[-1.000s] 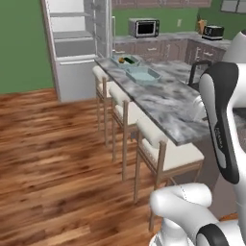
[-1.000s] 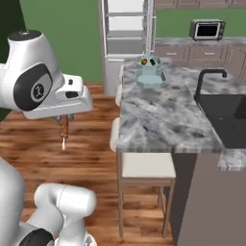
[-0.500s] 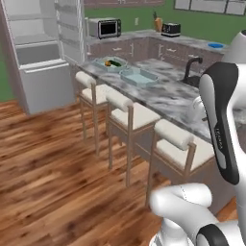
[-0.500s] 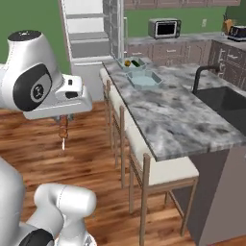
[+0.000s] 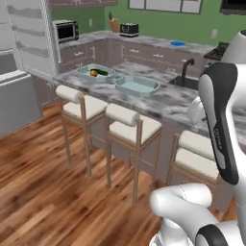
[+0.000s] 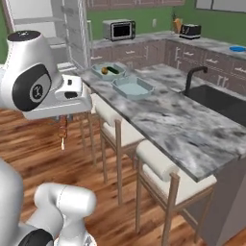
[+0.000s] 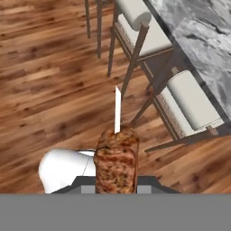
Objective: Place the cold items (mango and cucumber) from the fridge in one tupperware on the dining counter. Place the warm items (hot dog and kebab skewer) in the stove area in another tupperware.
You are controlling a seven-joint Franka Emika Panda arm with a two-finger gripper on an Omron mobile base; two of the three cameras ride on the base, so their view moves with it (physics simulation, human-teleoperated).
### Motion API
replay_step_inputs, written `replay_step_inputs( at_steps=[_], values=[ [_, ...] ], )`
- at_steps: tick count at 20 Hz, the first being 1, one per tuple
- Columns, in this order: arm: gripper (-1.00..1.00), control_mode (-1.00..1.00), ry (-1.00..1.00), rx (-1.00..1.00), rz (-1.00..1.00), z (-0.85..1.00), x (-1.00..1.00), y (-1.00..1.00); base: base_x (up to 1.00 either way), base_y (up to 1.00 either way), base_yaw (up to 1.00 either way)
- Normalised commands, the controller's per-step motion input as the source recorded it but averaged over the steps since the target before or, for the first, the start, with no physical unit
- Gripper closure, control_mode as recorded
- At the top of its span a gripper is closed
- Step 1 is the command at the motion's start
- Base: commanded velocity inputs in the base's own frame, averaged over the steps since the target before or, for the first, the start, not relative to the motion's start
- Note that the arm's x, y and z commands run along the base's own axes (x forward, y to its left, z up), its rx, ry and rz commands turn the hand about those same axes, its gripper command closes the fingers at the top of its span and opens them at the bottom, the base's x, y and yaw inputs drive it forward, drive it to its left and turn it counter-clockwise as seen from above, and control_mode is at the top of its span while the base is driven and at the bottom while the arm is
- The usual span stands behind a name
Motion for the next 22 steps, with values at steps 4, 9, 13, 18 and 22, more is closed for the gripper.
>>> replay_step_inputs(
  at_steps=[4, 9, 13, 18, 22],
  values=[
    [1.0, 1.0, 0.0, 0.0, 0.0, 0.0, 0.0, 0.0, 0.74, 1.0, -0.53],
    [1.0, 1.0, 0.0, 0.0, 0.0, 0.0, 0.0, 0.0, 0.69, 1.0, -0.45],
    [1.0, 1.0, 0.0, 0.0, 0.0, 0.0, 0.0, 0.0, 0.75, 1.0, -0.39],
    [1.0, 1.0, 0.0, 0.0, 0.0, 0.0, 0.0, 0.0, 0.89, 0.64, -0.23],
    [1.0, 1.0, 0.0, 0.0, 0.0, 0.0, 0.0, 0.0, 0.97, 0.15, -0.07]
  ],
)
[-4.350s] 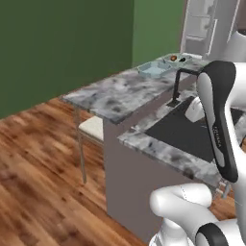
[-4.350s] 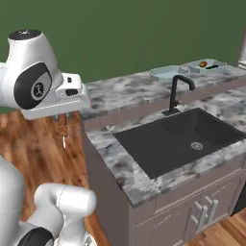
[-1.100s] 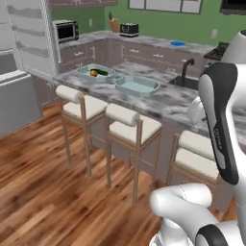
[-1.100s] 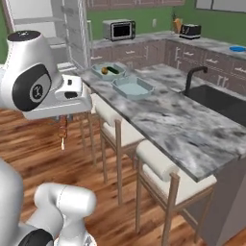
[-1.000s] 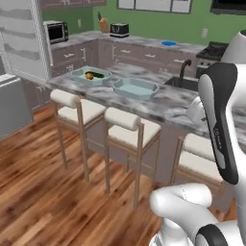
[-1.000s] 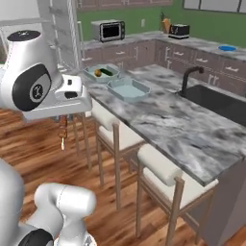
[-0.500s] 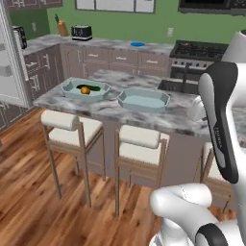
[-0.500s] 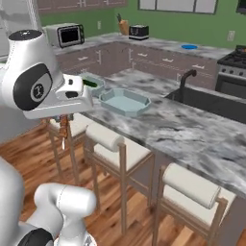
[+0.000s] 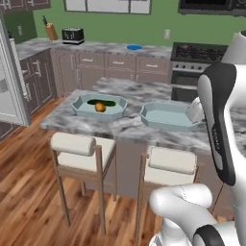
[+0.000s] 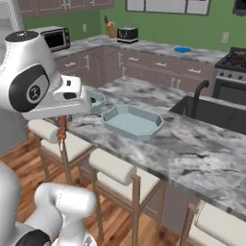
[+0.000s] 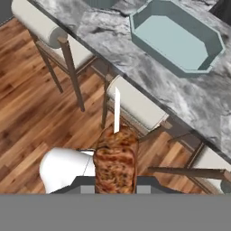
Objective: Place the cold items (mango and cucumber) from the fridge in one tupperware on the dining counter. Place the warm items (hot dog and kebab skewer) in the stove area in another tupperware.
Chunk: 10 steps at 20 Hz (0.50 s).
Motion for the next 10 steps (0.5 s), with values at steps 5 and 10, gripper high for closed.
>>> replay_step_inputs(
  at_steps=[5, 10],
  values=[
    [1.0, 1.0, 0.0, 0.0, 0.0, 0.0, 0.0, 0.0, 0.83, -0.06, 0.0],
    [1.0, -1.0, 0.21, 0.02, 0.0, -0.04, 0.64, -0.14, 0.15, -0.04, 0.0]
  ],
)
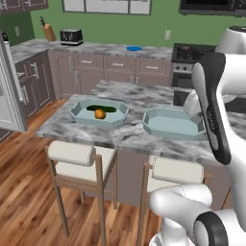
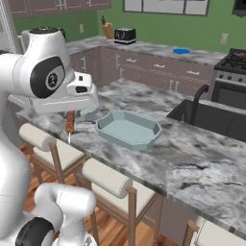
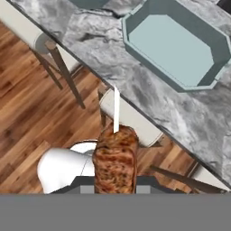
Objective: Place the cold items (mango and cucumber) from the fridge in one tupperware on the dining counter. Place the warm items (hot dog and kebab skewer) in the stove area in another tupperware.
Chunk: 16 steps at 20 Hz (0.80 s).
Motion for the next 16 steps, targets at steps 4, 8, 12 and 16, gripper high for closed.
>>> replay_step_inputs(
  at_steps=[4, 8, 12, 16],
  values=[
    [1.0, -1.0, 0.36, 0.0, 0.36, -0.31, 0.81, -0.03, 0.0, 0.0, 0.0],
    [1.0, -1.0, 0.17, -0.06, 0.76, -0.58, 0.31, -0.26, 0.0, 0.0, 0.0],
    [1.0, -1.0, 0.0, -0.09, 0.77, -0.68, 0.16, -0.34, 0.0, 0.0, 0.0],
    [1.0, -1.0, 0.0, 0.0, 0.41, -0.47, 0.1, -0.38, 0.0, 0.0, 0.0]
  ],
)
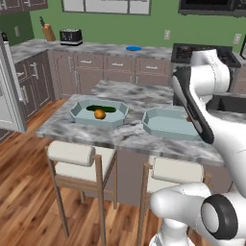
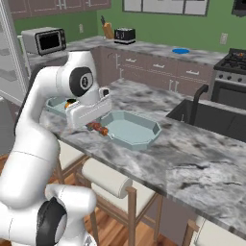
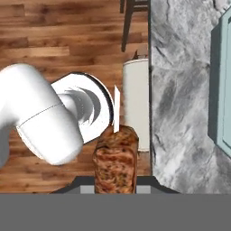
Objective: Place the cold items (mango and cucumber) from the fridge in one tupperware on the dining counter. Place the warm items (hot dog and kebab skewer) in the stove area in another tupperware.
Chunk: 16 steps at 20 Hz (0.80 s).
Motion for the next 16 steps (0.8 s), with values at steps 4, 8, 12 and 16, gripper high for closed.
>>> replay_step_inputs(
  at_steps=[4, 8, 12, 16],
  values=[
    [1.0, -1.0, 0.0, 0.02, 0.08, -0.27, 0.56, -0.22, 0.0, 0.0, 0.0],
    [1.0, -1.0, 0.0, 0.01, 0.0, -0.22, 0.66, -0.08, 0.0, 0.0, 0.0],
    [1.0, -1.0, 0.0, 0.0, 0.0, -0.3, 0.66, -0.06, 0.0, 0.0, 0.0],
    [1.0, -1.0, 0.0, 0.0, 0.01, -0.35, 0.6, -0.06, 0.0, 0.0, 0.0]
  ],
)
